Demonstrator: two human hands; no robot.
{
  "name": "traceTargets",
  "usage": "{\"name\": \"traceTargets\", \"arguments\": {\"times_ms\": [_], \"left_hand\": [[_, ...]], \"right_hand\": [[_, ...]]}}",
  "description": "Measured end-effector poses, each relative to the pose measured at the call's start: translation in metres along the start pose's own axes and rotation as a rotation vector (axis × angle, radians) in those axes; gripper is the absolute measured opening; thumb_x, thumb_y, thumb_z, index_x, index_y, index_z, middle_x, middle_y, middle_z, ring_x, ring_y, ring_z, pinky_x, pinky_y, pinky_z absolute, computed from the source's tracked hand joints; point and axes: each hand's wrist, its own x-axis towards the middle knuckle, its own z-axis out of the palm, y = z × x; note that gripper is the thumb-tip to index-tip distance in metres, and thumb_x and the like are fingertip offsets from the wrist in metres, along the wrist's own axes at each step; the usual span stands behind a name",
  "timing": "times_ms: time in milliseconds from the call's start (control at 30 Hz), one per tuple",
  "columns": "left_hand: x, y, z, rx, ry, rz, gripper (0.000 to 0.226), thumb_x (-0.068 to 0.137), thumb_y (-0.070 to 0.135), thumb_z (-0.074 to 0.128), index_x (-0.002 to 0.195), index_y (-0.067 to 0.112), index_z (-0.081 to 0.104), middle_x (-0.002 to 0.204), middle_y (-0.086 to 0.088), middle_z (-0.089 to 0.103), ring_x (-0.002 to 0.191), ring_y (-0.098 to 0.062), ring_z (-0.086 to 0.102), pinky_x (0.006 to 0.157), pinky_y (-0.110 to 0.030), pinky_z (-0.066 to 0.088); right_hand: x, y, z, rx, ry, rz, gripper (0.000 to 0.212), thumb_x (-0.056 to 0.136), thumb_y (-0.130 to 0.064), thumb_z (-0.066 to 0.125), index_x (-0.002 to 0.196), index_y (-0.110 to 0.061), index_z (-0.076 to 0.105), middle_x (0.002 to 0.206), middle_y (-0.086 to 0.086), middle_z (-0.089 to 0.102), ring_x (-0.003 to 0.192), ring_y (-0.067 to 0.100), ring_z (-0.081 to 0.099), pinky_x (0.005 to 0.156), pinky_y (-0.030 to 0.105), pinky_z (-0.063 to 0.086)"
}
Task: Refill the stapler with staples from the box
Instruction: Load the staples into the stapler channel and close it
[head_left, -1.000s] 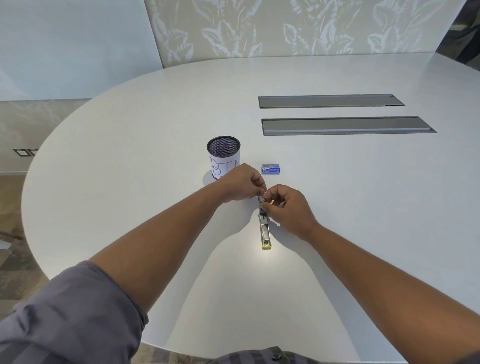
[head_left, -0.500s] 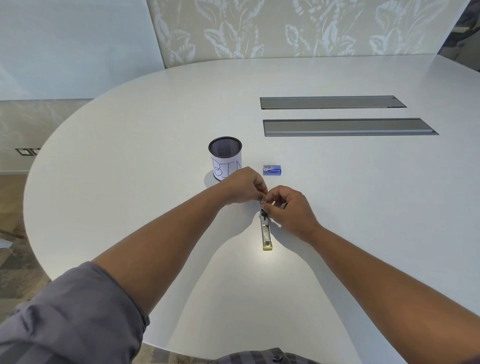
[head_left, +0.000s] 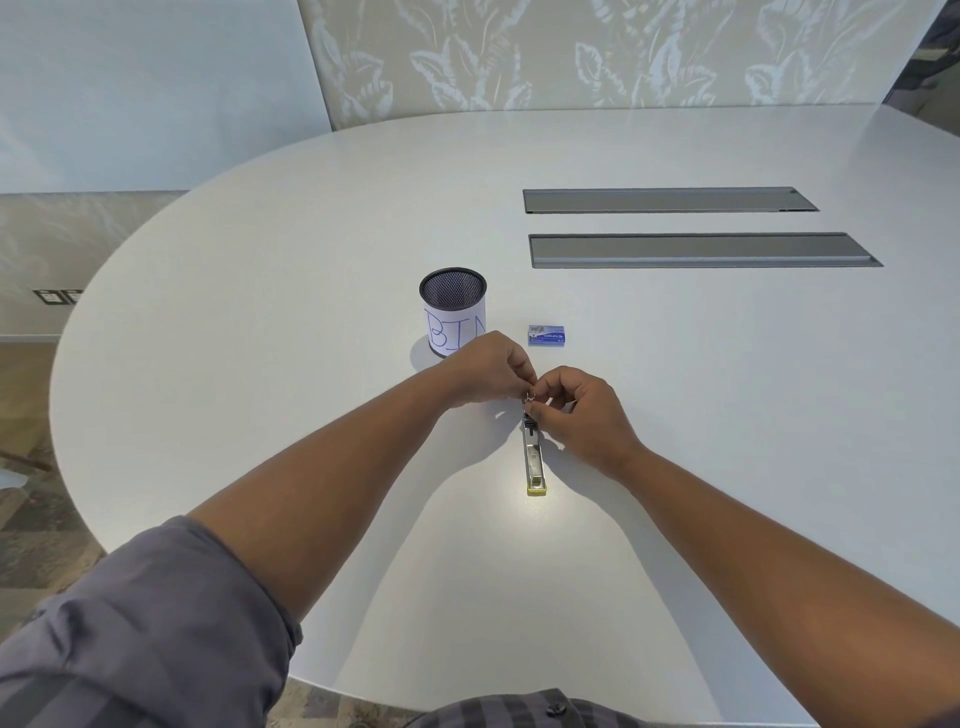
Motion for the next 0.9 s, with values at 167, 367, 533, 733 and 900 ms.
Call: {"name": "traceTargets", "arguments": {"times_ms": [167,367,533,733,900], "left_hand": [[-0.0022,-0.0013,0.0021,-0.054,0.007,-0.014,0.01,0.075,0.008,0.082,0.078,0.017,0.078,0.063,0.008,0.068,0.062,-0.008,0.059,0.063,-0.025,0.05],[-0.0046,0.0001,0.0031,-0.203,-0.013,-0.115,0.043,0.074,0.001,0.081,0.112,0.01,0.063,0.087,-0.008,0.062,0.073,-0.021,0.058,0.072,-0.036,0.054],[-0.0019,0.0007,0.0027,-0.241,-0.054,-0.205,0.058,0.074,0.001,0.081,0.125,0.013,0.054,0.098,-0.009,0.06,0.079,-0.023,0.059,0.074,-0.034,0.053],[0.0023,0.0021,0.0039,-0.276,-0.033,-0.26,0.052,0.074,-0.001,0.078,0.12,0.014,0.058,0.089,-0.006,0.061,0.071,-0.017,0.059,0.056,-0.023,0.051],[0.0038,-0.0012,0.0068,-0.326,0.009,-0.253,0.04,0.078,-0.006,0.071,0.114,0.01,0.063,0.081,-0.009,0.06,0.065,-0.022,0.057,0.062,-0.027,0.051]], "right_hand": [[0.0002,-0.0006,-0.0002,-0.014,0.003,-0.01,0.012,0.084,-0.012,0.078,0.083,-0.021,0.07,0.068,-0.001,0.062,0.057,0.01,0.053,0.058,0.027,0.046],[0.0008,-0.0002,-0.0006,-0.005,0.0,-0.011,0.018,0.084,-0.01,0.078,0.08,-0.025,0.069,0.061,-0.013,0.059,0.053,0.007,0.051,0.052,0.021,0.044],[0.0016,0.0007,0.0,-0.004,0.001,-0.014,0.017,0.083,-0.01,0.078,0.08,-0.024,0.069,0.063,-0.009,0.06,0.051,0.005,0.05,0.051,0.019,0.043],[0.0018,0.0017,-0.0002,-0.007,-0.003,-0.016,0.017,0.083,-0.01,0.078,0.08,-0.024,0.068,0.064,-0.008,0.059,0.053,0.008,0.05,0.053,0.026,0.045],[0.0024,0.003,0.0002,-0.003,0.001,-0.01,0.013,0.084,-0.012,0.078,0.082,-0.02,0.069,0.064,-0.011,0.058,0.055,0.01,0.051,0.057,0.029,0.045]]}}
